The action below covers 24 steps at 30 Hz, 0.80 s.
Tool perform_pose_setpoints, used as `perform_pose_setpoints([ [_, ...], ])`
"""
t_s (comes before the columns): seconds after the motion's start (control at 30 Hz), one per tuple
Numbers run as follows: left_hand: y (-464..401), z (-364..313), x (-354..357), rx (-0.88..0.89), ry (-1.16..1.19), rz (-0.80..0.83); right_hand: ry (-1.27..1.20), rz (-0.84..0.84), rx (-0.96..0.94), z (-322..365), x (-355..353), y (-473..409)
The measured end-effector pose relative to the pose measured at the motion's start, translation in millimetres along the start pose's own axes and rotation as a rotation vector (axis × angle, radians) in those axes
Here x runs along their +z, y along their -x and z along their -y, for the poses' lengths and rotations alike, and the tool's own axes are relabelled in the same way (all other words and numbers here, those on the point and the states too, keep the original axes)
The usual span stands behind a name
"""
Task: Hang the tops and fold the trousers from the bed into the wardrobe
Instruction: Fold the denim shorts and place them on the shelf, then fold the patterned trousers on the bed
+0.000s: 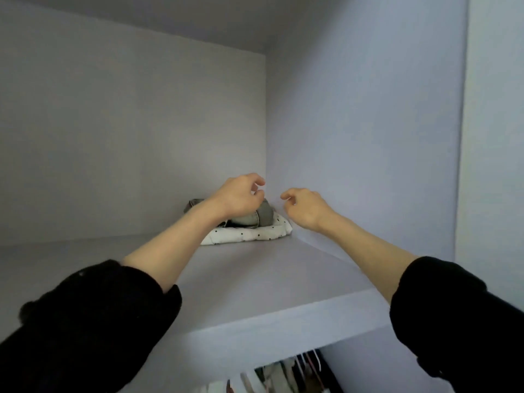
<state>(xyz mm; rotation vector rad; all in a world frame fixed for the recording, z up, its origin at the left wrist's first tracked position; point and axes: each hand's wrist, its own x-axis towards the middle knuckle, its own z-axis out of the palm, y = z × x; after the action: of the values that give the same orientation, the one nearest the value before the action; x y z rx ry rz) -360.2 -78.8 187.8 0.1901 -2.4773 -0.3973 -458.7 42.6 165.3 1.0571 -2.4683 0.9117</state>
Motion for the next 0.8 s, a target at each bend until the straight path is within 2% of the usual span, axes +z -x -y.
perform_pose_setpoints([
  [0.1,55,-28,6,0.097,0.117,0.019,-0.077,-0.131,0.115,2,-12,66],
  [0.2,109,-51,24,0.188,0.277,-0.04,-0.154,-0.242,0.211,3,-13,131],
  [0.37,206,-82,40,0.177,0.634,0.019,-0.299,-0.273,0.358,9,-15,254],
  [0.47,269,-104,48,0.125,0.865,0.197,-0.355,-0.255,0.477,11,-24,343],
  [0.53,306,-119,57,0.102,0.94,0.31,-0.454,-0.227,0.557,11,-27,404],
  [0.7,400,-180,106,0.179,0.962,0.621,-0.47,-0.147,0.788,-8,-41,561],
  [0.8,466,-243,130,0.294,0.915,0.84,-0.443,-0.215,0.928,-34,-76,666],
])
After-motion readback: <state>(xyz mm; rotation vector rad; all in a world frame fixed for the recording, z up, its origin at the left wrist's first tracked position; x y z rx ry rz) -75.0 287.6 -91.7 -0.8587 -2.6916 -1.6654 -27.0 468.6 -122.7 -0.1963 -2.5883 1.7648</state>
